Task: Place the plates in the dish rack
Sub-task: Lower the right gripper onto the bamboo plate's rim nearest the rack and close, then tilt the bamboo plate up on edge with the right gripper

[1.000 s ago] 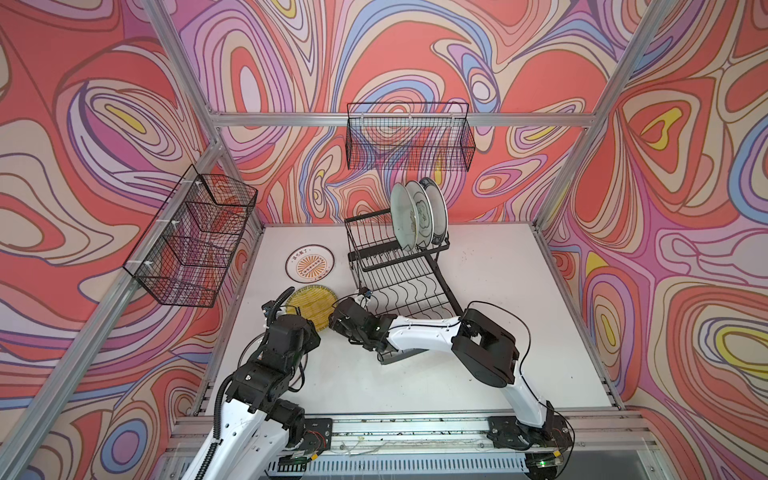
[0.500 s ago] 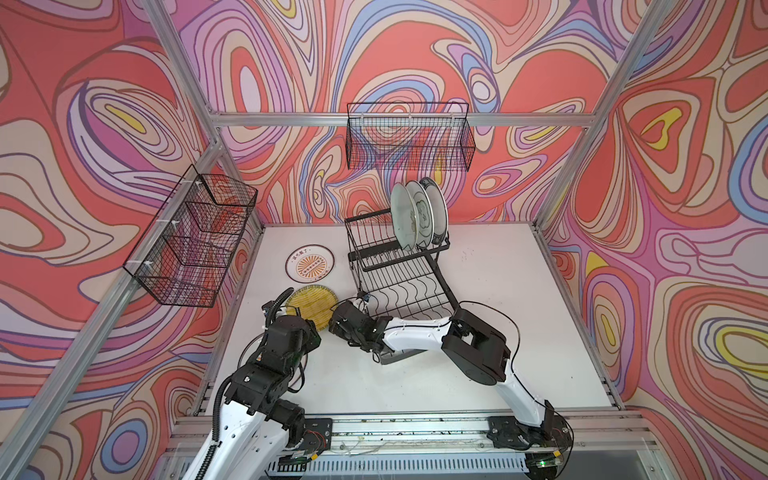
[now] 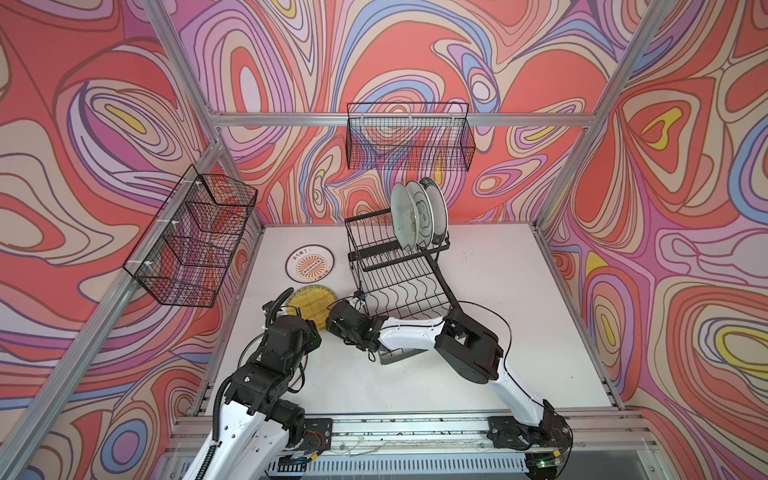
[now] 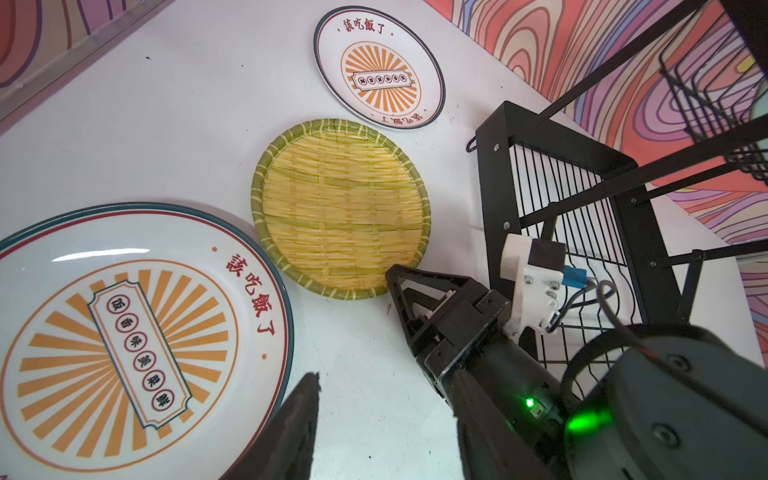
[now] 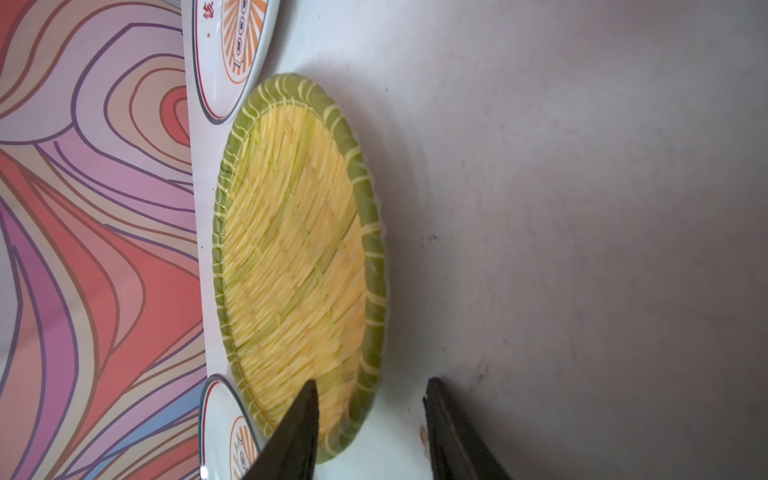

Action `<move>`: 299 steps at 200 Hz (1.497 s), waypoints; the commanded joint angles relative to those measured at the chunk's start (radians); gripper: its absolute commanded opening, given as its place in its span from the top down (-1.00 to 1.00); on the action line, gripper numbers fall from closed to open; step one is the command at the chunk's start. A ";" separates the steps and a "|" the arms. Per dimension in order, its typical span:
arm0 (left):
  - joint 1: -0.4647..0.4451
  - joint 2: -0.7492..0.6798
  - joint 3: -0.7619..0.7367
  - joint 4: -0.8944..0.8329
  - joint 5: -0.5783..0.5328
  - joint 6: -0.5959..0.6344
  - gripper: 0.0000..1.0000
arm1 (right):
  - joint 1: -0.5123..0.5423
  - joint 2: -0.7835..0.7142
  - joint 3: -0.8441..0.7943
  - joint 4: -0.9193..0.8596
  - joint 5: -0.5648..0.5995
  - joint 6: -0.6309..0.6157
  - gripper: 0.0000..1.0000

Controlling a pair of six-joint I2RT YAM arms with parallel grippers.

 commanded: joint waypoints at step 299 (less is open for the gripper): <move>0.005 -0.007 0.024 -0.005 -0.001 -0.005 -0.09 | -0.076 -0.015 -0.047 0.076 0.010 0.013 0.92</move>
